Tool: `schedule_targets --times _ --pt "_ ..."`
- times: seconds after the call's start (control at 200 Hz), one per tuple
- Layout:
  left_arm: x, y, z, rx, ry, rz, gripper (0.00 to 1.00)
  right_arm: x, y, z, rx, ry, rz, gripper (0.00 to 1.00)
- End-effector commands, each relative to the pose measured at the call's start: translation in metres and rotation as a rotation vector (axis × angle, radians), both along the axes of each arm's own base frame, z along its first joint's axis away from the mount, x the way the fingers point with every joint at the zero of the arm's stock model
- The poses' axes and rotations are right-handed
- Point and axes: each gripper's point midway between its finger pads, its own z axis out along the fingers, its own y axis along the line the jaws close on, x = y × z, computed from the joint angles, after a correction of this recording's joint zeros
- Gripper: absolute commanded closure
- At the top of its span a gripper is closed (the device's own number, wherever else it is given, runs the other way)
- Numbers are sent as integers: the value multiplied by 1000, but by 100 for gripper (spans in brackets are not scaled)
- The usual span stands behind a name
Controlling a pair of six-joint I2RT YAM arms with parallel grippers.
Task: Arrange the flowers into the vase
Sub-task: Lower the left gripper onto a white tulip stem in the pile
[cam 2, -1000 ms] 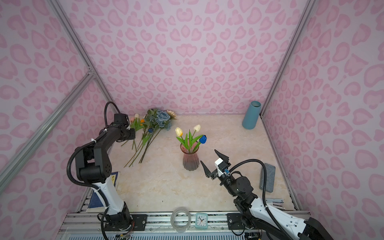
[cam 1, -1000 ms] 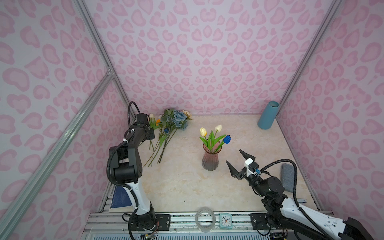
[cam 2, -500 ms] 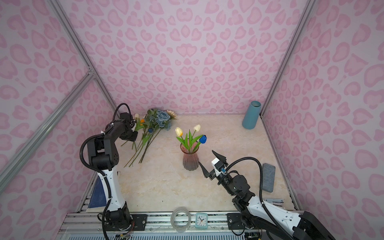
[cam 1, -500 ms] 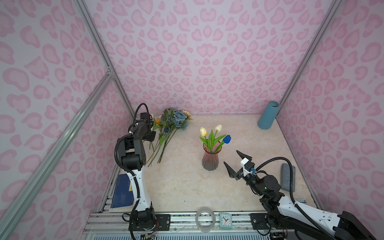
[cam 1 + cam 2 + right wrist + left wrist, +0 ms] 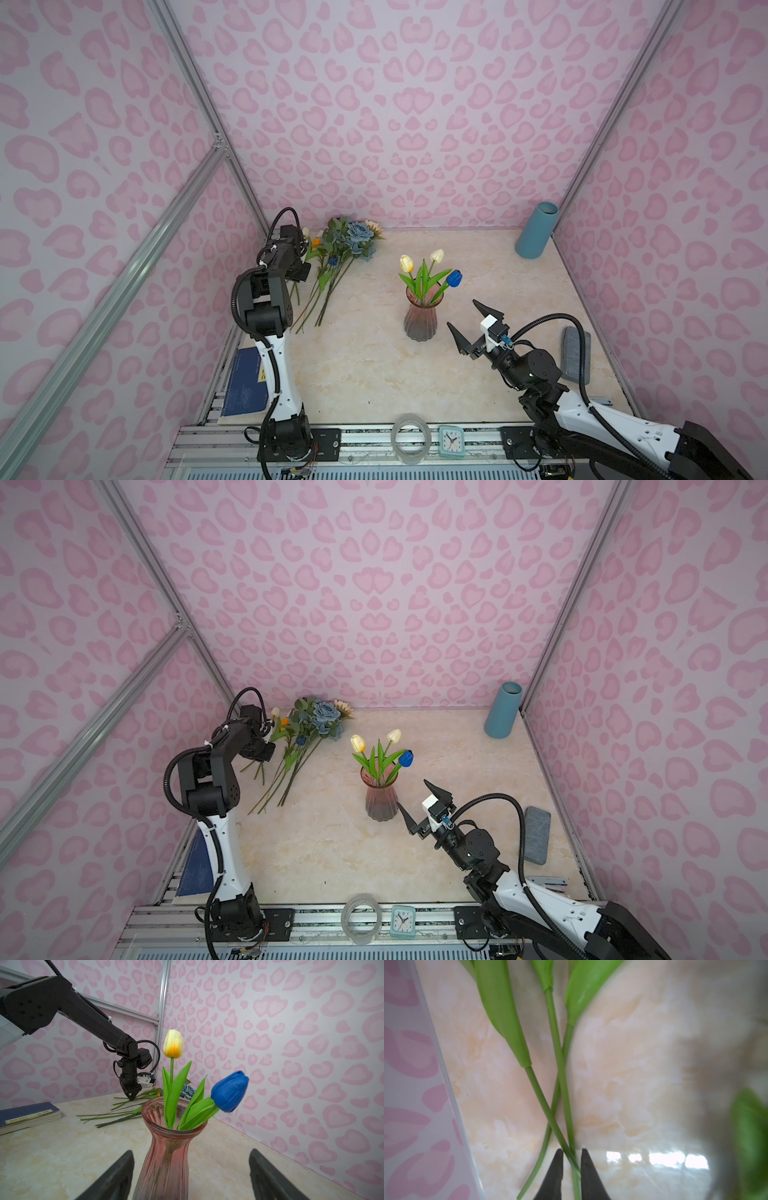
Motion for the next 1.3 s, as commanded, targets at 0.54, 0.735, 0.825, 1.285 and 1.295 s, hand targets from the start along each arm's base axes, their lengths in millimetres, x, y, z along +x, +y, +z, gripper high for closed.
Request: schedule_targets --times 0.54,0.735,0.825,1.285,1.295 --pt "23 -8 13 13 -51 -88 57 0 -1 4 17 -13 -5 14" --pt "35 -10 -3 -14 -33 -126 62 1 -1 3 13 -9 -5 14" --pt "38 -9 -8 -9 -27 -129 65 1 0 2 10 -8 -1 14" --pt "35 -10 -13 -25 -7 -116 97 0 0 2 12 -9 -2 14" --pt "35 -10 -11 -25 -9 -115 97 0 0 2 12 -8 -2 14"
